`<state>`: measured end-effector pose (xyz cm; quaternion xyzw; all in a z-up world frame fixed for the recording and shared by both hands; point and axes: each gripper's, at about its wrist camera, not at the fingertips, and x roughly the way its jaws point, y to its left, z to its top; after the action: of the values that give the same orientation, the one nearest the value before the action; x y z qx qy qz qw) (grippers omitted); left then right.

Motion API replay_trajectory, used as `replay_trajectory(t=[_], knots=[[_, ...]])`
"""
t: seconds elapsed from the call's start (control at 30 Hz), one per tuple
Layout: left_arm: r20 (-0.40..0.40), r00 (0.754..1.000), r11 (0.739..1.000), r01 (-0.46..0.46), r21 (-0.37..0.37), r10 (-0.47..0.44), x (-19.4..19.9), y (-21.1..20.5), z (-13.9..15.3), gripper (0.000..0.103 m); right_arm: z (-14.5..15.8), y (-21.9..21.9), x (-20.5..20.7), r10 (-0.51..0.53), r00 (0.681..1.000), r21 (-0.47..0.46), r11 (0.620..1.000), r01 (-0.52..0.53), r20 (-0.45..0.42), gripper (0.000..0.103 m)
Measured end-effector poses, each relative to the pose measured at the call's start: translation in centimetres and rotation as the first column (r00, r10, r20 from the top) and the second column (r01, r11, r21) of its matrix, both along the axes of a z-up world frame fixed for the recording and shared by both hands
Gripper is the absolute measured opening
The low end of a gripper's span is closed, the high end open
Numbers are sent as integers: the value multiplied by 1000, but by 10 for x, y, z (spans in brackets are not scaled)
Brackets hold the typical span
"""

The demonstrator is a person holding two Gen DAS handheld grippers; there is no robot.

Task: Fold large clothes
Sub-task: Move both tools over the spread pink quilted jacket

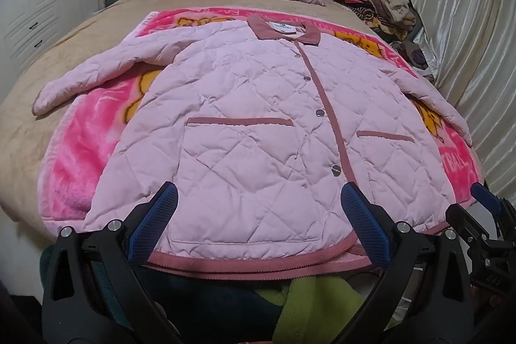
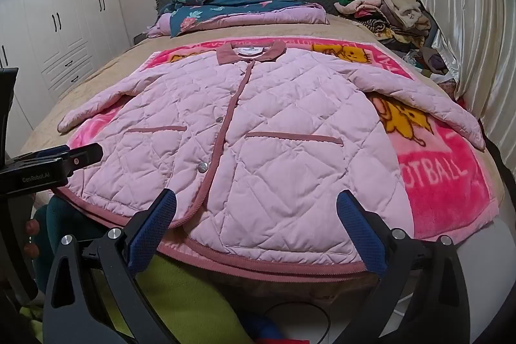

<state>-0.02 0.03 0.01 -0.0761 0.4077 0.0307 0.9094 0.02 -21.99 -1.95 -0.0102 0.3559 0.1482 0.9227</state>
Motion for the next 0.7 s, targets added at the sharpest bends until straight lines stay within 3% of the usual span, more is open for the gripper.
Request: replay_trajectory(t=[0.7], knots=[[-1,1000,1000,-6,13,6,19,4,4,95,9,8,21,25,1000,1,1000,-25,10,99]])
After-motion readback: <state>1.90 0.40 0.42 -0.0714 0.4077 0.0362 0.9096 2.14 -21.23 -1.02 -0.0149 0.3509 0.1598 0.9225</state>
